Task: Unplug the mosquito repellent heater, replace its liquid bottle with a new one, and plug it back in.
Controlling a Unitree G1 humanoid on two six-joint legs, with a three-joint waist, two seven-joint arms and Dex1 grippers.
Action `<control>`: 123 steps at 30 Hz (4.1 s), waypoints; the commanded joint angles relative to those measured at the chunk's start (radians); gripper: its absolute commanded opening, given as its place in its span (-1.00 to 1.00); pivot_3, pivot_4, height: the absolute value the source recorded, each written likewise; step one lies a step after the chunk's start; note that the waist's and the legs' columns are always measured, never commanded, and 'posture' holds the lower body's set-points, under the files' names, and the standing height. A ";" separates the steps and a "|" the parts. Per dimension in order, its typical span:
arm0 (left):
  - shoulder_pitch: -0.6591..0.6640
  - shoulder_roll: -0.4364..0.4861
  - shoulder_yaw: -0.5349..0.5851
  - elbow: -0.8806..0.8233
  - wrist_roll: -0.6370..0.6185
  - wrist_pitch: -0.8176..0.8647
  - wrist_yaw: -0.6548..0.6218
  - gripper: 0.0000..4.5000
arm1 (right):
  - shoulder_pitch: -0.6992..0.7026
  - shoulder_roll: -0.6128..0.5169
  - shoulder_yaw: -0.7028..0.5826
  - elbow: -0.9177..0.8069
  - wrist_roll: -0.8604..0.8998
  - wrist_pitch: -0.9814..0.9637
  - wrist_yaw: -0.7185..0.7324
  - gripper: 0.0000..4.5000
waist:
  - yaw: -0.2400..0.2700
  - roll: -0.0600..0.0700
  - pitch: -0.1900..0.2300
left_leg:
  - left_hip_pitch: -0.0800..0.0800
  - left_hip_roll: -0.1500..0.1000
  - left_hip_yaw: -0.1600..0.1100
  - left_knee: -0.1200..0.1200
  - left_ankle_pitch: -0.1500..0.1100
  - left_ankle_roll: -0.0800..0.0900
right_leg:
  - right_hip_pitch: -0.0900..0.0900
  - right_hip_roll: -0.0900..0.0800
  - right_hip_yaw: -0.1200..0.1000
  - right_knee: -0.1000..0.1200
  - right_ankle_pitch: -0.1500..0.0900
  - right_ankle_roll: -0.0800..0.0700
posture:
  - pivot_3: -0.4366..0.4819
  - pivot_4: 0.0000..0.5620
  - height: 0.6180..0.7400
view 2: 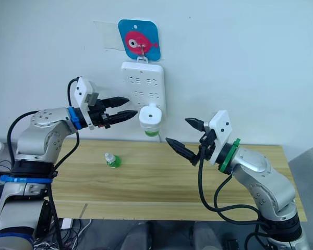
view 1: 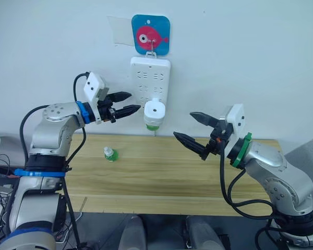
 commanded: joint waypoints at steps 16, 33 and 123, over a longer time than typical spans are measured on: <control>-0.213 -0.111 -0.058 0.199 0.086 -0.101 -0.271 0.33 | 0.046 -0.009 -0.032 -0.018 -0.038 -0.008 -0.038 1.00 | 0.001 0.001 0.029 | -0.014 0.000 -0.009 0.015 0.000 0.001 | -0.007 0.000 -0.011 0.009 0.000 0.000 | -0.36 -0.05 1.00; -0.191 -0.134 -0.013 0.130 0.055 0.004 -0.246 -0.43 | 0.086 0.124 0.006 -0.134 -0.002 0.118 -0.223 1.00 | 0.001 0.001 0.048 | -0.016 0.000 -0.009 0.015 0.000 0.001 | -0.009 0.000 -0.011 0.010 0.000 0.000 | -0.36 0.01 1.00; 0.383 -0.493 -0.270 -0.607 0.166 -0.073 0.423 0.99 | 0.097 0.460 -0.374 0.035 1.036 0.025 -1.030 0.34 | -0.037 0.003 0.054 | -0.016 -0.002 -0.007 0.011 0.008 0.001 | -0.016 -0.001 -0.006 0.020 0.000 -0.001 | -0.38 -0.17 1.00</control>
